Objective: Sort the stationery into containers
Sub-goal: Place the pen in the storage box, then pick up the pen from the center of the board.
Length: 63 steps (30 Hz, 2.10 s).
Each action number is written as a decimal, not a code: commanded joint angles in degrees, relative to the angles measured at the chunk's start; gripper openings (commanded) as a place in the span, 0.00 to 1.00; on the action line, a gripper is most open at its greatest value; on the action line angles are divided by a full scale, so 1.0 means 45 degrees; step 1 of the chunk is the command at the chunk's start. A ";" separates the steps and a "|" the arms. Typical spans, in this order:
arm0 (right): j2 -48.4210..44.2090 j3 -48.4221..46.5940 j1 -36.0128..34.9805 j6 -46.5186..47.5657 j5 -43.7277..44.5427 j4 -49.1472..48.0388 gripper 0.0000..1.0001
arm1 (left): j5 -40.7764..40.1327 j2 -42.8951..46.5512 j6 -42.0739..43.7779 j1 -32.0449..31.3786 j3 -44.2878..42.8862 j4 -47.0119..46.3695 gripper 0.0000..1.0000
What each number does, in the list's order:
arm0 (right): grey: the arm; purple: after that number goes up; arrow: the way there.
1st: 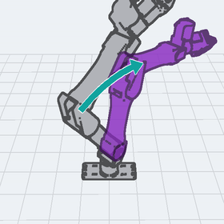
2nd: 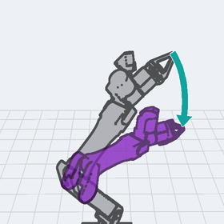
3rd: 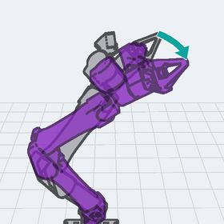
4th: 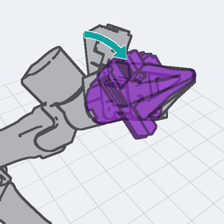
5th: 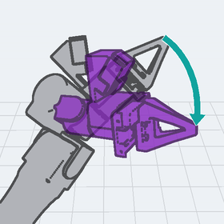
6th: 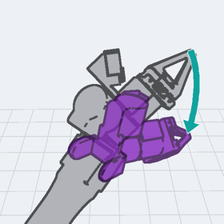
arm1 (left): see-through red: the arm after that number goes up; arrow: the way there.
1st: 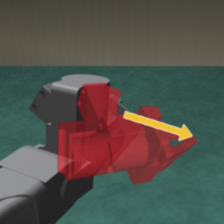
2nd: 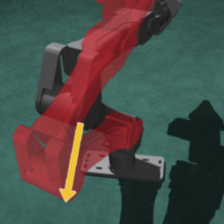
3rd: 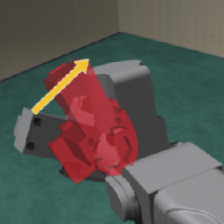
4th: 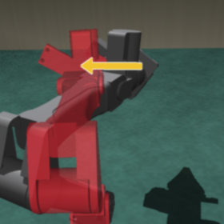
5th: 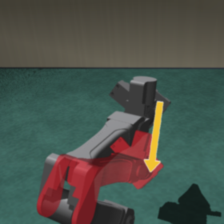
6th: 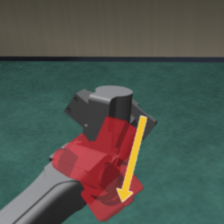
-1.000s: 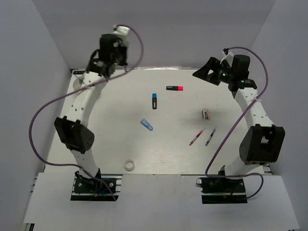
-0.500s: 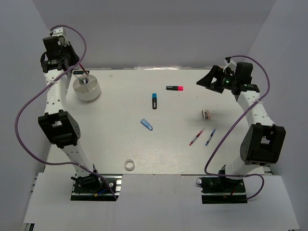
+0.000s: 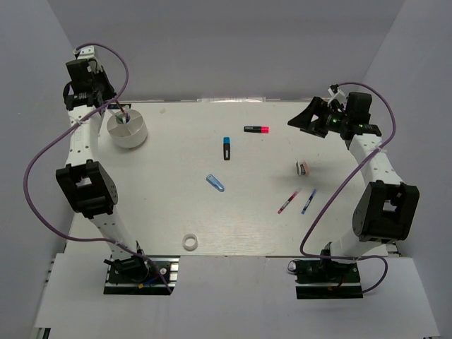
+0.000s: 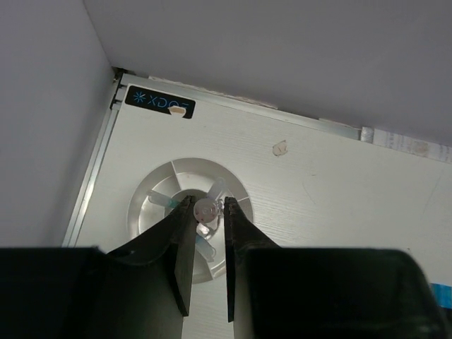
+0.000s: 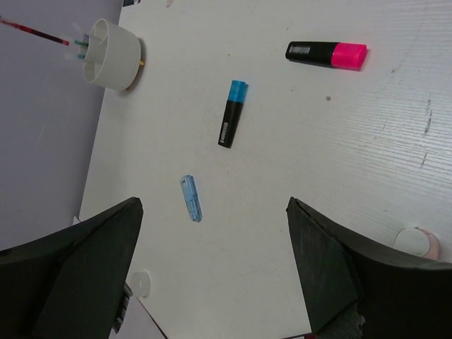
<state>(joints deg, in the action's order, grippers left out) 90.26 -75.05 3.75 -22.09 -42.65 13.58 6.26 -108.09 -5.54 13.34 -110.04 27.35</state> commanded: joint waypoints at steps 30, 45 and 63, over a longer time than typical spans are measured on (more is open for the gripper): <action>-0.0623 0.0544 0.0007 0.2739 0.0160 0.1472 0.86 | 0.0090 0.1012 0.0958 -0.0172 0.3244 -0.2603 0.58; -0.0270 -0.0770 -0.1494 1.5877 0.2366 1.1023 0.44 | 0.7390 0.4136 0.4370 -0.1227 0.2459 0.1847 0.61; -0.1075 0.3298 -0.6847 2.2310 0.5337 0.9054 0.49 | 0.8452 0.4900 0.5704 -0.3706 0.4688 0.2926 0.63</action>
<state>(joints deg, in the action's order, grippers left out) 84.27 -61.25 -25.69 75.90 -22.39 59.44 43.51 -87.85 19.66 -2.50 -88.44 40.47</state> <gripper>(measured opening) 0.486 0.629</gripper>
